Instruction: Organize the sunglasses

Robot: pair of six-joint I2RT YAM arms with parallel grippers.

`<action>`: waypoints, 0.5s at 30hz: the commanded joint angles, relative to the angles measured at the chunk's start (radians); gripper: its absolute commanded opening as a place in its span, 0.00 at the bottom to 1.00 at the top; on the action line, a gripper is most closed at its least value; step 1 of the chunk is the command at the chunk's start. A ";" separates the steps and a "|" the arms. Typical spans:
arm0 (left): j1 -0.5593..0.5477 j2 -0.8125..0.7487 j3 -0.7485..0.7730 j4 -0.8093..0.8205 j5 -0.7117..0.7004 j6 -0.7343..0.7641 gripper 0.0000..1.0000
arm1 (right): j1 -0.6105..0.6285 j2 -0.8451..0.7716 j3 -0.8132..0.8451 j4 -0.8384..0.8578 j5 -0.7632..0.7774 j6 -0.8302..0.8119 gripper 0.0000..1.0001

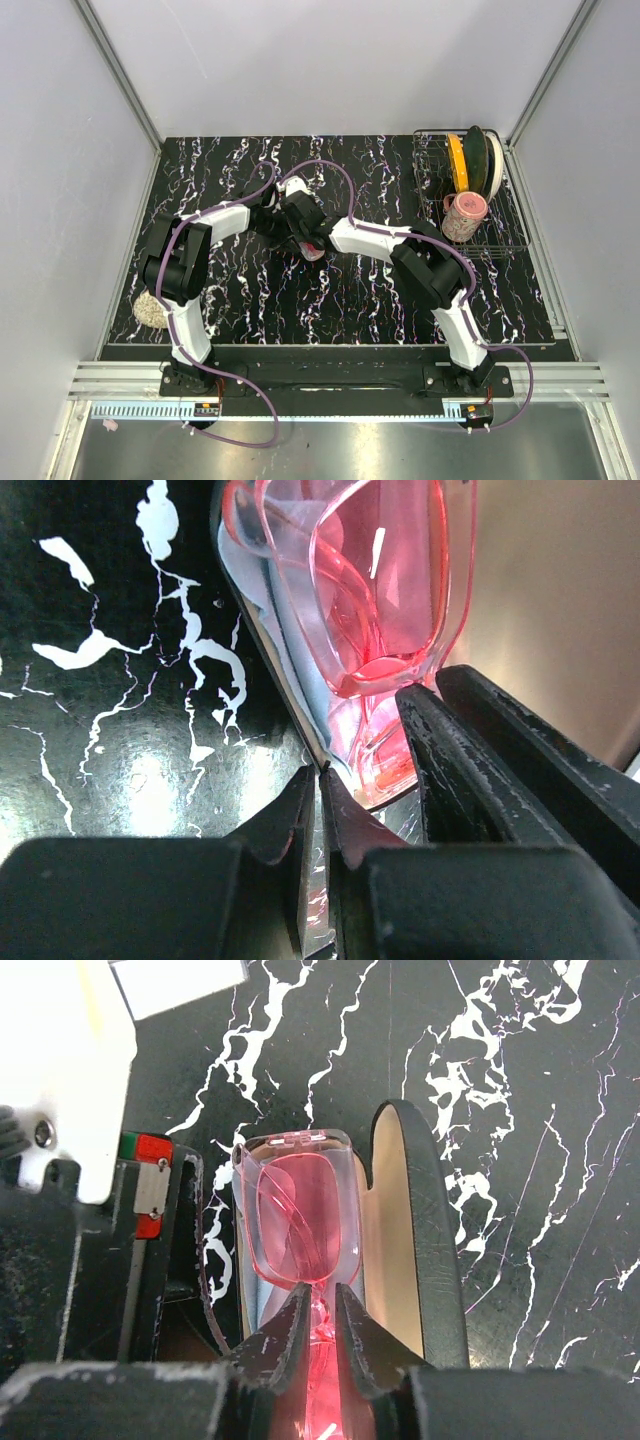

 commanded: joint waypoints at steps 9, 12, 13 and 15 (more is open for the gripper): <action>-0.005 0.015 0.031 0.026 0.004 0.001 0.11 | -0.007 0.037 0.030 -0.092 0.022 0.015 0.18; -0.003 0.015 0.031 0.026 0.004 -0.001 0.11 | -0.007 0.034 0.022 -0.105 0.024 0.021 0.18; -0.003 0.016 0.031 0.027 0.006 -0.001 0.11 | -0.005 0.031 0.018 -0.105 0.022 0.021 0.18; -0.003 0.015 0.029 0.027 0.004 -0.001 0.11 | -0.007 0.026 0.017 -0.111 0.021 0.025 0.17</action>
